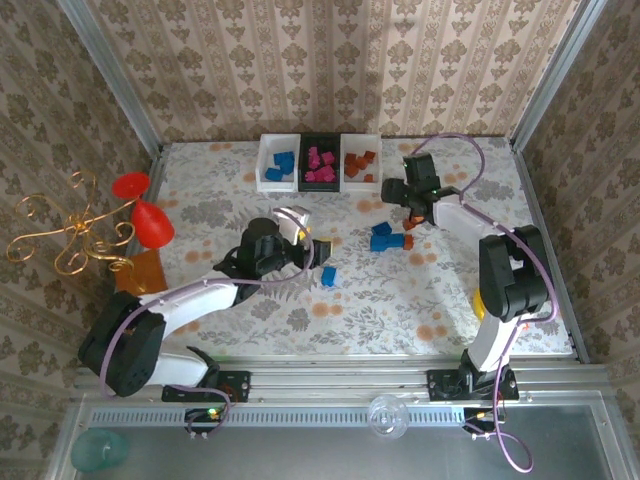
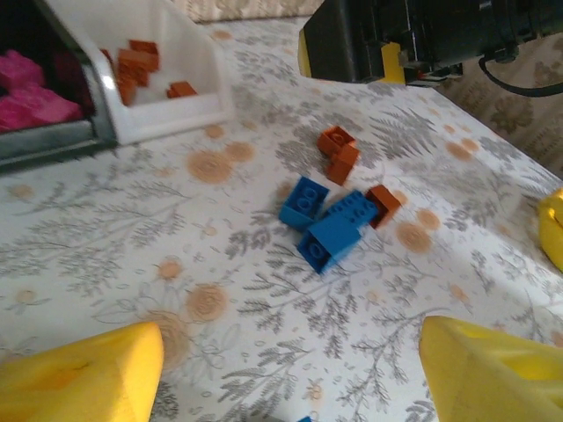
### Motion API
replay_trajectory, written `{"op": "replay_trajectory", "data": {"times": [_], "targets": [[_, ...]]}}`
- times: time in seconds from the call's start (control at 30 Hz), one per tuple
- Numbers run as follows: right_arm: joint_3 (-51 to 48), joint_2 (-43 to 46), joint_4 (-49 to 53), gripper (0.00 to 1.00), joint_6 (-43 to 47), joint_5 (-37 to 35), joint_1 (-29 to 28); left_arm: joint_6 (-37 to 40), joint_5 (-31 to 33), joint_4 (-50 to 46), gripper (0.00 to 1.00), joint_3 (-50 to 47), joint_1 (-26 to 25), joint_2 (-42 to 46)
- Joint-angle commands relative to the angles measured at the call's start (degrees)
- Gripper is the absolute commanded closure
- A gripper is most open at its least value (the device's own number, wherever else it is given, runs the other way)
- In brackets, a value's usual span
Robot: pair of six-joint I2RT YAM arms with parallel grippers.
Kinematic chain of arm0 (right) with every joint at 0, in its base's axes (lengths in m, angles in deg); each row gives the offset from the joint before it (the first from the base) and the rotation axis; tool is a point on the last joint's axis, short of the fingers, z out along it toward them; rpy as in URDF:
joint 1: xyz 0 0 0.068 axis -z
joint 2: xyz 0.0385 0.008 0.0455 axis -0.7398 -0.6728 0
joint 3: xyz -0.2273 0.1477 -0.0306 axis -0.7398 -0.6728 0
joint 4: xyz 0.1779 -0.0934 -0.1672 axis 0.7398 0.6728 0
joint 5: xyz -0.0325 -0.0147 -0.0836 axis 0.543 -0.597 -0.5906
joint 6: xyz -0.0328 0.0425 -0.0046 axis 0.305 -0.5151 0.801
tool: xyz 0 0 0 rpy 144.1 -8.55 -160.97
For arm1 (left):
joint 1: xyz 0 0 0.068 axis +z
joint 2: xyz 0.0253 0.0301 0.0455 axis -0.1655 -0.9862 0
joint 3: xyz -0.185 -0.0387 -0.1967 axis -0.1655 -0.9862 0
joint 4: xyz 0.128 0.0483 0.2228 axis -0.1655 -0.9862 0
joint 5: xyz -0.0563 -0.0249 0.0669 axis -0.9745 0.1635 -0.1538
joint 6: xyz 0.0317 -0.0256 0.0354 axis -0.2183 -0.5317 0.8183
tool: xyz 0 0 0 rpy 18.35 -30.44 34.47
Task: Sort the legos into containers by color
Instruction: Pick up the lego from the middle-right of the table.
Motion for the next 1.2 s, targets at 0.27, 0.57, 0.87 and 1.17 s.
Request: {"op": "replay_trajectory", "data": {"times": [0.27, 0.57, 0.87, 1.17], "targets": [[-4.2, -2.0, 4.9, 0.26, -3.2, 3.0, 1.9, -0.2, -3.4, 3.1, 0.23, -0.4, -0.6, 0.3], [-6.0, -2.8, 2.9, 0.33, -4.8, 5.4, 1.8, -0.1, -2.6, 2.4, 0.23, -0.4, -0.6, 0.4], [-7.4, -3.8, 0.9, 0.38, -4.5, 8.0, 1.6, 0.0, -2.1, 2.2, 0.23, -0.3, -0.6, -0.1], [-5.7, -5.6, 2.3, 0.41, -3.8, 7.4, 1.4, -0.1, -2.2, 2.2, 0.23, -0.2, -0.6, -0.4]]}}
